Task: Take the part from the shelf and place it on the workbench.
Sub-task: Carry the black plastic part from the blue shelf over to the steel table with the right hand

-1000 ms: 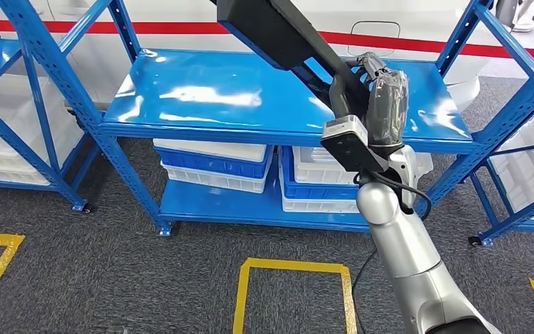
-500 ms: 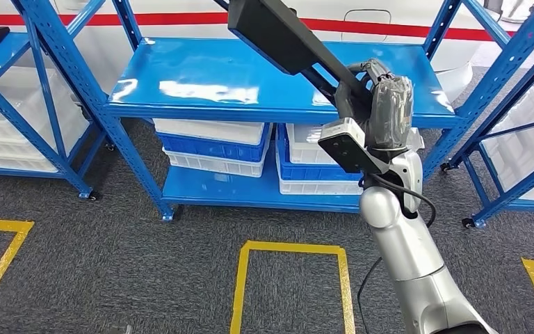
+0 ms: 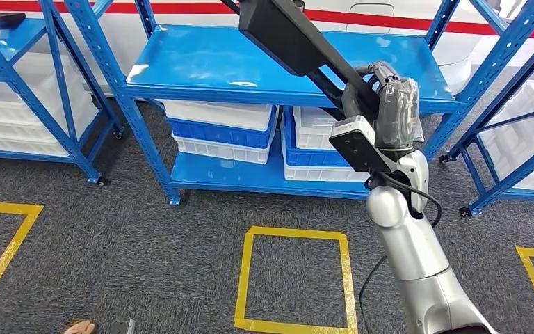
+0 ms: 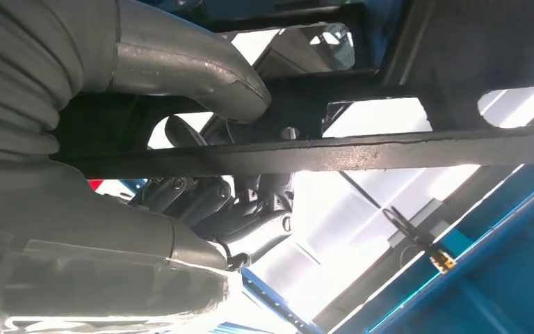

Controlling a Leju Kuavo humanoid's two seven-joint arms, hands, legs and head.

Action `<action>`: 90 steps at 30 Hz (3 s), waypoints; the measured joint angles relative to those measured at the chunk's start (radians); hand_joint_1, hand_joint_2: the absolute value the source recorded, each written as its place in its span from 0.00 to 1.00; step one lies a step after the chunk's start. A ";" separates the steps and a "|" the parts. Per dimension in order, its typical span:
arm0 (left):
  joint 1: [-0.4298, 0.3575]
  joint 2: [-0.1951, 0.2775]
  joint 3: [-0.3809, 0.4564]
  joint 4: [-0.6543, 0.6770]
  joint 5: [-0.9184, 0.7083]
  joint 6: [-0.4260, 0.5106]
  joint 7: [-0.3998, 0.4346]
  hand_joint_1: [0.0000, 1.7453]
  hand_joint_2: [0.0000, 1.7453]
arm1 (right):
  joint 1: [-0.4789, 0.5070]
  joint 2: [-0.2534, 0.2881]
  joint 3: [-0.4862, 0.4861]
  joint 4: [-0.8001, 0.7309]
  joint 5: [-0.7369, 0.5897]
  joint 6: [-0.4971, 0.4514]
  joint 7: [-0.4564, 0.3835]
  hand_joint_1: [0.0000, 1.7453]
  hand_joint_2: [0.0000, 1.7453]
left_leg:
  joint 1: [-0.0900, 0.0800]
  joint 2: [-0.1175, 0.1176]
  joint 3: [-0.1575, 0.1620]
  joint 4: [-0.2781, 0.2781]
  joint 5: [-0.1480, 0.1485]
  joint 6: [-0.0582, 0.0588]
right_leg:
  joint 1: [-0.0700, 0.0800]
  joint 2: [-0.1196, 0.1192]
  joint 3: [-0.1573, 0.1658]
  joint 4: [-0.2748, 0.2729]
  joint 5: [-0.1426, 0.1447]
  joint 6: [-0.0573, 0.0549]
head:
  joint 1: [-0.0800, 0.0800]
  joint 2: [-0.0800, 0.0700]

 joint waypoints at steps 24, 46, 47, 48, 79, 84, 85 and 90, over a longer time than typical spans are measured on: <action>0.016 0.008 0.001 0.000 0.022 -0.004 -0.017 0.00 1.00 | -0.038 -0.004 -0.003 0.065 -0.062 0.013 -0.034 1.00 1.00 | 0.005 -0.004 -0.056 0.142 -0.012 -0.046 | 0.003 -0.003 0.030 -0.037 0.018 -0.041 | -0.001 0.000; 0.027 0.013 0.004 0.002 0.053 -0.029 -0.061 0.00 1.00 | -0.080 0.027 0.024 0.127 -0.091 0.004 -0.055 1.00 1.00 | -0.008 -0.002 -0.173 0.039 0.100 -0.034 | 0.001 0.004 0.138 -0.043 -0.069 -0.042 | 0.001 0.000; 0.028 0.013 0.004 0.002 0.053 -0.029 -0.061 0.00 1.00 | -0.081 0.031 0.024 0.127 -0.091 0.004 -0.055 1.00 1.00 | -0.006 -0.003 -0.188 0.089 0.048 -0.038 | -0.002 0.002 0.129 -0.042 -0.059 -0.053 | -0.001 0.000; 0.029 0.013 0.004 0.002 0.053 -0.029 -0.061 0.00 1.00 | -0.082 0.034 0.025 0.127 -0.091 0.004 -0.055 1.00 1.00 | -0.005 -0.003 -0.204 0.155 -0.005 -0.042 | 0.002 0.002 0.117 -0.041 -0.048 -0.062 | -0.003 0.000; 0.057 0.005 0.046 0.005 0.098 -0.039 -0.125 0.00 1.00 | -0.089 0.070 0.040 0.136 -0.073 0.009 -0.056 1.00 1.00 | 0.023 0.006 -0.213 0.201 -0.025 -0.053 | -0.010 0.011 0.101 -0.017 -0.065 -0.042 | 0.006 0.000; 0.059 0.006 0.049 0.005 0.099 -0.039 -0.128 0.00 1.00 | -0.089 0.074 0.040 0.143 -0.072 0.014 -0.063 1.00 1.00 | 0.013 -0.001 -0.137 0.180 -0.013 -0.025 | 0.009 0.011 0.084 -0.016 -0.049 -0.054 | 0.005 0.000; 0.058 0.007 0.049 0.005 0.099 -0.038 -0.128 0.00 1.00 | -0.090 0.075 0.040 0.143 -0.071 0.014 -0.065 1.00 1.00 | 0.009 -0.002 -0.092 0.114 0.000 -0.014 | 0.012 0.011 0.082 -0.016 -0.047 -0.052 | 0.006 0.000; 0.057 0.009 0.051 0.004 0.098 -0.038 -0.129 0.00 1.00 | -0.091 0.079 0.040 0.144 -0.069 0.014 -0.069 1.00 1.00 | -0.010 0.000 -0.038 0.014 0.018 0.001 | 0.010 0.008 0.076 -0.020 -0.037 -0.030 | 0.005 0.000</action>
